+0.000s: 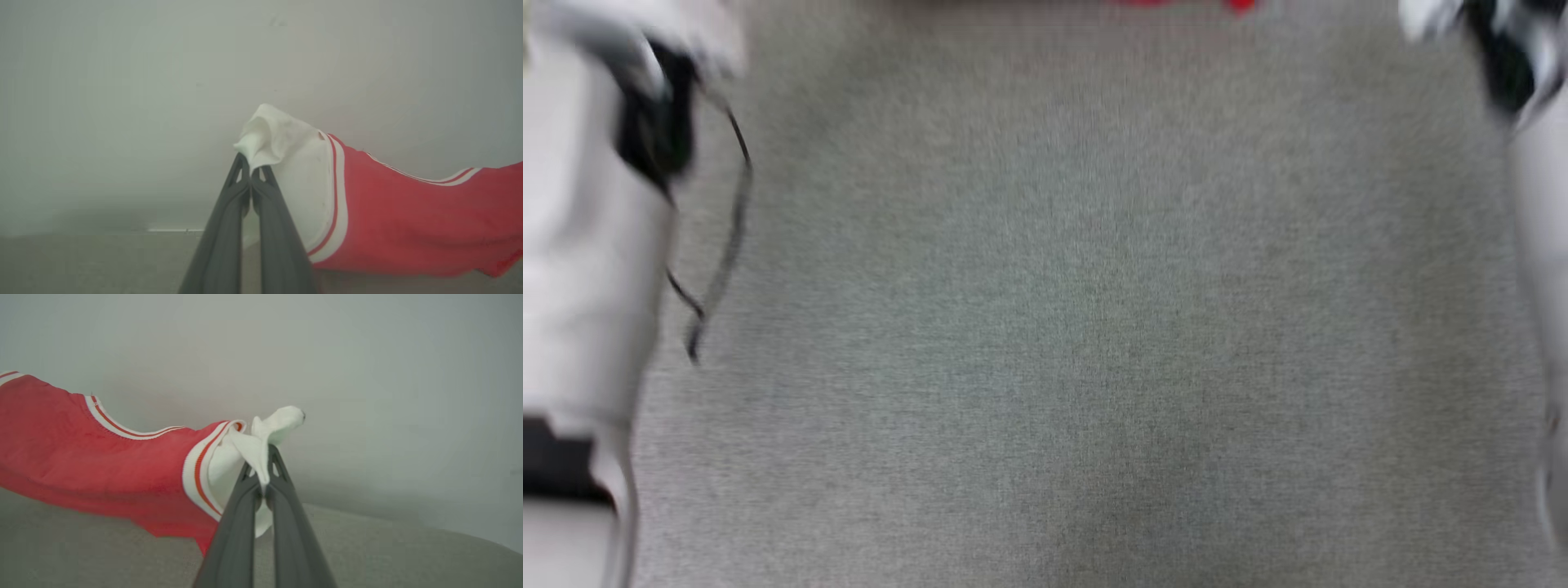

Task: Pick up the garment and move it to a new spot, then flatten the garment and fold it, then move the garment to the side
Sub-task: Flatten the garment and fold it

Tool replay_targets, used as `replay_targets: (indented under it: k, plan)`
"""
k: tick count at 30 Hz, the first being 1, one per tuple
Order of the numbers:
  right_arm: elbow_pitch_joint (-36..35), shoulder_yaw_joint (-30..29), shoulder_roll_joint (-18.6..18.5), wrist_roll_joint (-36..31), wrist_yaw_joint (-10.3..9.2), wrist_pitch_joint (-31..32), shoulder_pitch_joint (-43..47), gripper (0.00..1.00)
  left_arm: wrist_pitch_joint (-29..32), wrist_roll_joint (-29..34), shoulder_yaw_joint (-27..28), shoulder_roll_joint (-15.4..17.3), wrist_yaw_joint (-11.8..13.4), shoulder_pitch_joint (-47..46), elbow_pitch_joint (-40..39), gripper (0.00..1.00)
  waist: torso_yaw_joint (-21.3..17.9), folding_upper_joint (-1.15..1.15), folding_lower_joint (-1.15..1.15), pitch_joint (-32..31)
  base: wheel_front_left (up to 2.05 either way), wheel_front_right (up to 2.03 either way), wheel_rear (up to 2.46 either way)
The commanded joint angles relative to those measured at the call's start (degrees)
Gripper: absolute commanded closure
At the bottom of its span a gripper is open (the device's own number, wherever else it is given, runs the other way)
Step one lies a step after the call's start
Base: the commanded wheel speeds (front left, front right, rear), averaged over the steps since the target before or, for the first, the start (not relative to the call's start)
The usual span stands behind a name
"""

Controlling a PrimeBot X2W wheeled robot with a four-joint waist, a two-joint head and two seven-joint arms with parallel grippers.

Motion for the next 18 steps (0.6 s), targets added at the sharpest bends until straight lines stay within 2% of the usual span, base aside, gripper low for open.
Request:
replay_targets:
  k: [1,8,14,18]
  plan:
    - [-1.42,0.26,-0.7,0.47,-0.06,-0.18,3.3,1.0,-0.34,-0.34,0.26,-0.03,0.17,2.92,-1.03,1.0,0.52,0.0,0.0,-4.02,0.0,0.0,0.0]
    - [-11.59,0.34,-2.14,4.43,-0.07,3.38,24.82,1.0,-0.57,-1.88,1.93,1.08,3.01,24.25,-9.02,1.0,0.38,0.0,0.0,-12.68,0.0,0.0,0.0]
    - [-22.87,-2.24,-2.72,6.36,-0.07,8.15,44.0,1.0,0.52,-3.57,2.46,2.26,7.54,42.37,-17.27,1.0,0.85,0.0,0.0,-19.3,0.0,0.0,0.0]
    - [-30.45,-5.27,-1.33,6.43,-0.07,11.24,56.78,1.0,2.17,-4.63,2.44,3.12,11.32,53.02,-23.13,1.0,1.38,0.0,0.0,-22.81,0.0,0.0,0.0]
